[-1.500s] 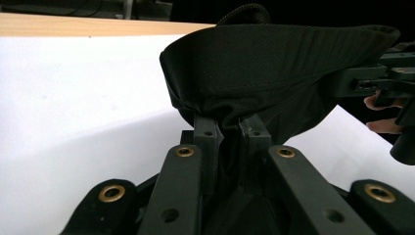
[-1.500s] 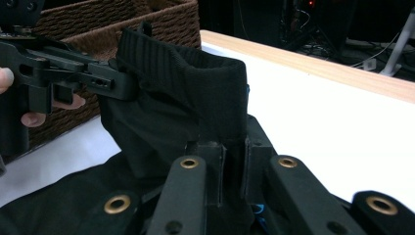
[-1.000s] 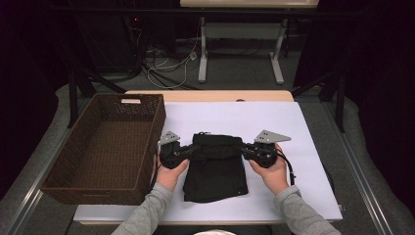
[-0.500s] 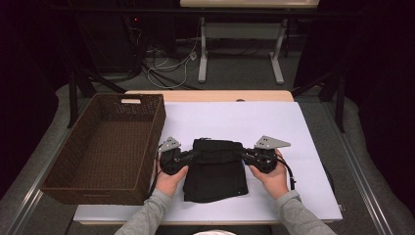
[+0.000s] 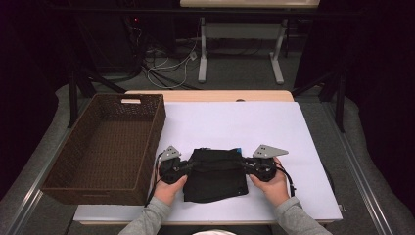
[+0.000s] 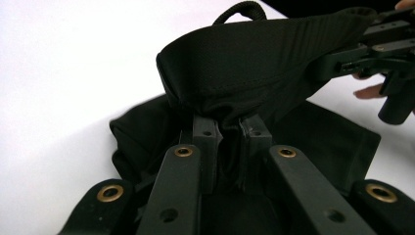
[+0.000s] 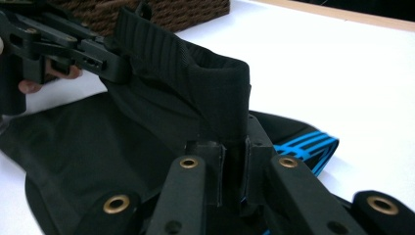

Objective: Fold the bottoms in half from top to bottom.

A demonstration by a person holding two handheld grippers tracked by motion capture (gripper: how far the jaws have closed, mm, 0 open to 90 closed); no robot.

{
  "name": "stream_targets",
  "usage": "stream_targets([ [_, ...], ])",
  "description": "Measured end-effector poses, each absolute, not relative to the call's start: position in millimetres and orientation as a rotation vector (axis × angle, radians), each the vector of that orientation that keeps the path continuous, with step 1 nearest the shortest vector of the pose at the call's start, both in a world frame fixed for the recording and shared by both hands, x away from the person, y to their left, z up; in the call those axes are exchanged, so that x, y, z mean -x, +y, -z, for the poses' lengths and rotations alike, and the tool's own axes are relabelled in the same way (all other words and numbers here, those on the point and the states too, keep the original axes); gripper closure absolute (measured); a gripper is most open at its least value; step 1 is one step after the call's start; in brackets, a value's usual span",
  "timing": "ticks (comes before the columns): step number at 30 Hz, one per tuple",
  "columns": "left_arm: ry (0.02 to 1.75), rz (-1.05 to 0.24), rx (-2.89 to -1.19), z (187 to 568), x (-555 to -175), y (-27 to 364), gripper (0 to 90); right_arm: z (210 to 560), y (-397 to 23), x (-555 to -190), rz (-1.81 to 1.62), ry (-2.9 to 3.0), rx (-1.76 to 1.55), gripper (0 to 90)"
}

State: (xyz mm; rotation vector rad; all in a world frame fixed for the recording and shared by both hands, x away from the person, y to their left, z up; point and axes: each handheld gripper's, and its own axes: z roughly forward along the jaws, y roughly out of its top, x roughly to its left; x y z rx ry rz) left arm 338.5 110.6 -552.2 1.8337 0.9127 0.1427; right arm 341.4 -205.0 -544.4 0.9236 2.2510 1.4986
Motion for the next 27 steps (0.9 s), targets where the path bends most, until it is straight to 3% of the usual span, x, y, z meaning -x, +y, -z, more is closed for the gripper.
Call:
stream_targets([
  [14, 0.956, -0.08, -1.838, 554, -332, 112, 72.5, 553, -207, -336, -1.497, 2.283, -0.94, 82.3],
  [17, 0.962, -0.075, -1.842, 551, -330, 112, 66.6, 554, -207, -336, -1.496, 2.283, -0.925, 82.2],
  [21, 0.982, -0.077, -1.802, 546, -328, 116, 49.7, 554, -206, -336, -1.496, 2.276, -0.929, 82.2],
  [27, 1.011, -0.078, -1.775, 540, -328, 123, 43.3, 553, -206, -334, -1.495, 2.268, -0.915, 82.0],
])
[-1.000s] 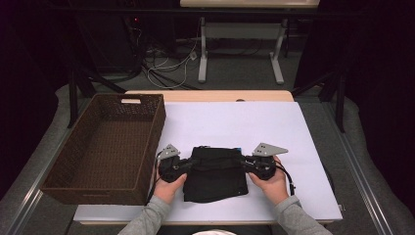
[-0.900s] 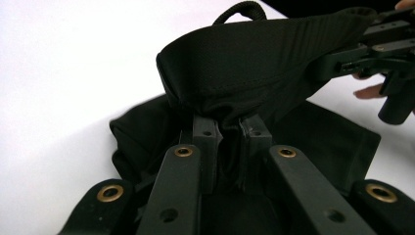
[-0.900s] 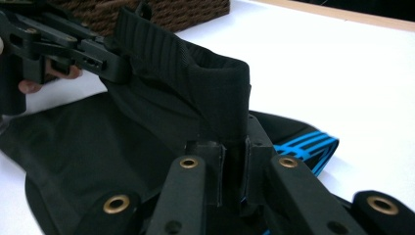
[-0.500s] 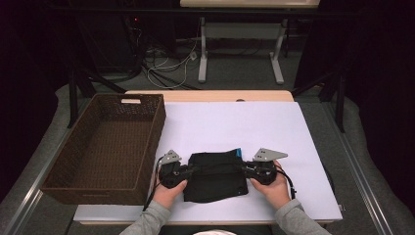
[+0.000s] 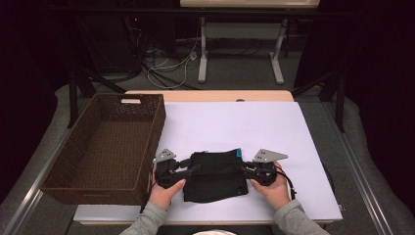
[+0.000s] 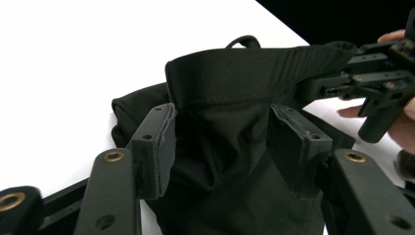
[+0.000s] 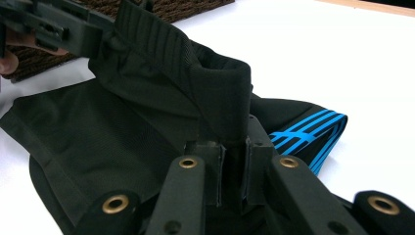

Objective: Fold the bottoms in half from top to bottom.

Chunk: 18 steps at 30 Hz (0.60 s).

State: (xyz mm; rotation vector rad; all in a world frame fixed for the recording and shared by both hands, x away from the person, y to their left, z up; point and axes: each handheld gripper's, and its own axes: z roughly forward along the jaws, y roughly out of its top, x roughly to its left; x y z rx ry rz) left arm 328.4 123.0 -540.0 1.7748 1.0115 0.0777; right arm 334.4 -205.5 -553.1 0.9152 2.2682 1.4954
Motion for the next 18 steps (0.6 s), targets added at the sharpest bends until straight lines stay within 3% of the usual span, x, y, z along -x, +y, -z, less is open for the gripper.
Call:
stream_targets([
  [18, 1.073, -0.112, -1.735, 509, -342, 123, 41.1, 555, -205, -333, -1.461, 2.281, -0.889, 81.5],
])
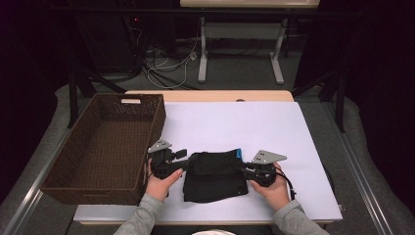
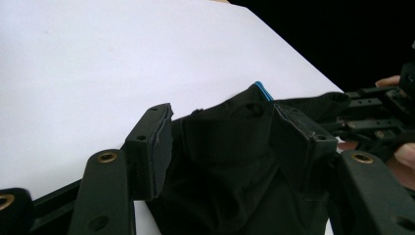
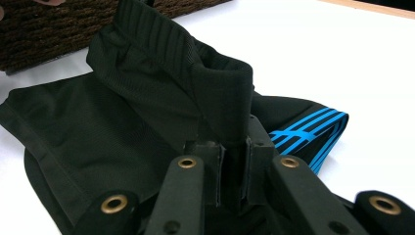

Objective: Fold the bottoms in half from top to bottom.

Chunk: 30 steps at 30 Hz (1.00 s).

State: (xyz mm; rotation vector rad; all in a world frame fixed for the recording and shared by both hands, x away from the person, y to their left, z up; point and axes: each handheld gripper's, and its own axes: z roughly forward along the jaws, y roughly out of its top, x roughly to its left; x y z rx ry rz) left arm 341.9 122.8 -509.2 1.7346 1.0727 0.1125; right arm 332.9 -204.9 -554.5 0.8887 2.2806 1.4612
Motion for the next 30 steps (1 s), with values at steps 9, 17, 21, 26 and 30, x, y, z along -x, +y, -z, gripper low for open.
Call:
stream_targets([
  [9, 1.084, -0.139, -1.723, 500, -359, 110, 59.3, 555, -204, -332, -1.463, 2.275, -0.887, 81.4],
  [17, 1.179, -0.058, -1.715, 509, -381, 108, 81.2, 556, -204, -333, -1.463, 2.28, -0.881, 81.0],
  [21, 1.207, -0.047, -1.754, 515, -389, 106, 89.5, 556, -204, -332, -1.466, 2.279, -0.878, 81.0],
  [26, 1.236, -0.025, -1.767, 522, -394, 104, 89.7, 556, -204, -332, -1.466, 2.276, -0.881, 80.8],
  [30, 1.237, 0.002, -1.782, 525, -397, 102, 89.8, 557, -203, -332, -1.461, 2.279, -0.883, 80.4],
])
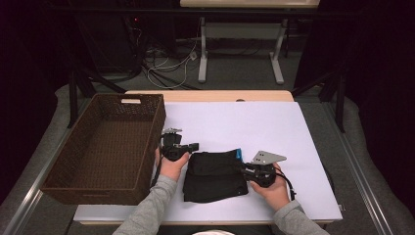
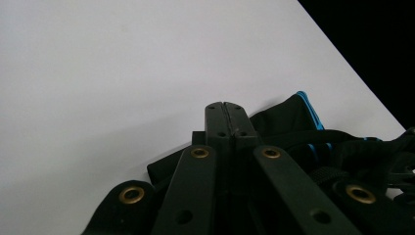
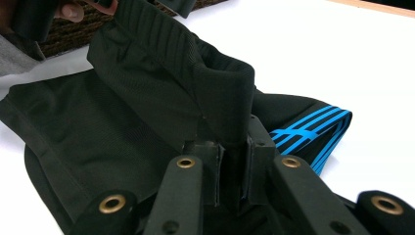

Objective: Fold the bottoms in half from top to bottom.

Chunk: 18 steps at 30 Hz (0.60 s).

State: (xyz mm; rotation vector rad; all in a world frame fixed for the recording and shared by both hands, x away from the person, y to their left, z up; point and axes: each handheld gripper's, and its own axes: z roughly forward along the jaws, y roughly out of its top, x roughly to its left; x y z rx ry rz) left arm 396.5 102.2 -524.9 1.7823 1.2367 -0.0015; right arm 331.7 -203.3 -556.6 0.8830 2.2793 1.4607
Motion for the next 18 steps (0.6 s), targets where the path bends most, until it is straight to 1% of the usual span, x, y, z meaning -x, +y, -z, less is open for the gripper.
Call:
stream_targets([
  [5, 1.226, 0.036, -1.813, 527, -396, 100, 89.8, 557, -203, -331, -1.449, 2.283, -0.866, 78.5],
  [7, 1.212, 0.038, -1.822, 527, -394, 100, 89.8, 557, -202, -331, -1.454, 2.284, -0.871, 76.0],
  [10, 1.196, 0.037, -1.834, 526, -390, 100, 89.8, 557, -202, -331, -1.465, 2.289, -0.892, 63.8],
  [14, 1.184, 0.041, -1.84, 526, -384, 101, 89.8, 557, -202, -330, -1.485, 2.293, -0.91, 57.2],
  [18, 1.171, 0.046, -1.842, 527, -379, 101, 89.8, 556, -202, -329, -1.482, 2.299, -0.901, 48.0],
])
